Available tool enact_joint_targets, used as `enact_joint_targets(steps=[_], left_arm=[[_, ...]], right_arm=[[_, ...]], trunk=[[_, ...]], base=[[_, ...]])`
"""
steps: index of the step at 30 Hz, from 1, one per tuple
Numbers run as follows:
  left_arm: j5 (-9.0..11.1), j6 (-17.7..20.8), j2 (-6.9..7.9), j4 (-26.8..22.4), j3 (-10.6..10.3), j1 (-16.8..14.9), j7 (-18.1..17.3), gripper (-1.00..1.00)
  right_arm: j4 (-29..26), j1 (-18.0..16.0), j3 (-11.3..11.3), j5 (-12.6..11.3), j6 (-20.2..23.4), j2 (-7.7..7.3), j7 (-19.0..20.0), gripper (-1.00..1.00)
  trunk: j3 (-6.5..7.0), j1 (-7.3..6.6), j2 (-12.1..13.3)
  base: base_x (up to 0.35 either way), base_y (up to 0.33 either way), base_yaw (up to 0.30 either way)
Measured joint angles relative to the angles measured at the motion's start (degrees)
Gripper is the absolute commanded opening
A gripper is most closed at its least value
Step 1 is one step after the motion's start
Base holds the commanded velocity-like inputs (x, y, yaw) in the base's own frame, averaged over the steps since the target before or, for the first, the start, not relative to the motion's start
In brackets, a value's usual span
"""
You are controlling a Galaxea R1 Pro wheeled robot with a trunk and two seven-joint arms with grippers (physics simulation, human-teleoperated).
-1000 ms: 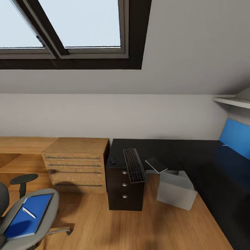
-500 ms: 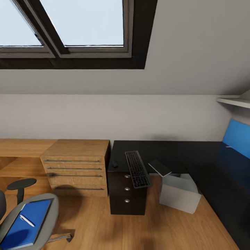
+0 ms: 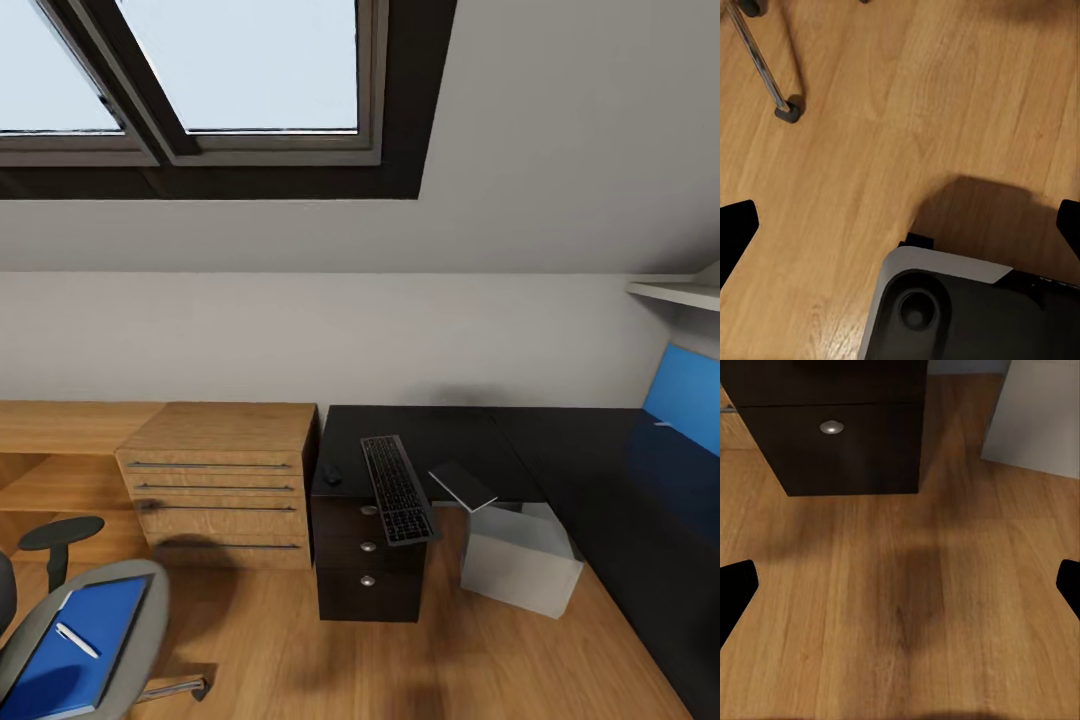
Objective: In the bedroom, organize the workspace by keeping the computer under the desk, ensuring the monitor is on the desk, placing the keyboard on the desk next to the monitor, placing the mouse on the desk next to the keyboard, moving the folder from the swivel chair onto the desk next to the mouse, stacking the notebook on top of the folder with the pen on top of the notebook, and positioning the swivel chair next to the desk.
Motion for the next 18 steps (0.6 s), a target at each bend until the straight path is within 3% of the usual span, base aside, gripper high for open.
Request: enact_joint_targets(steps=[18], left_arm=[[0.0, -0.2, 0.01, 0.0, 0.0, 0.0, 0.0, 1.00]], right_arm=[[0.0, 0.0, 0.0, -0.1, 0.1, 0.00, 0.0, 1.00]], trunk=[[0.00, 0.00, 0.0]], base=[[0.000, 0.047, 0.000]])
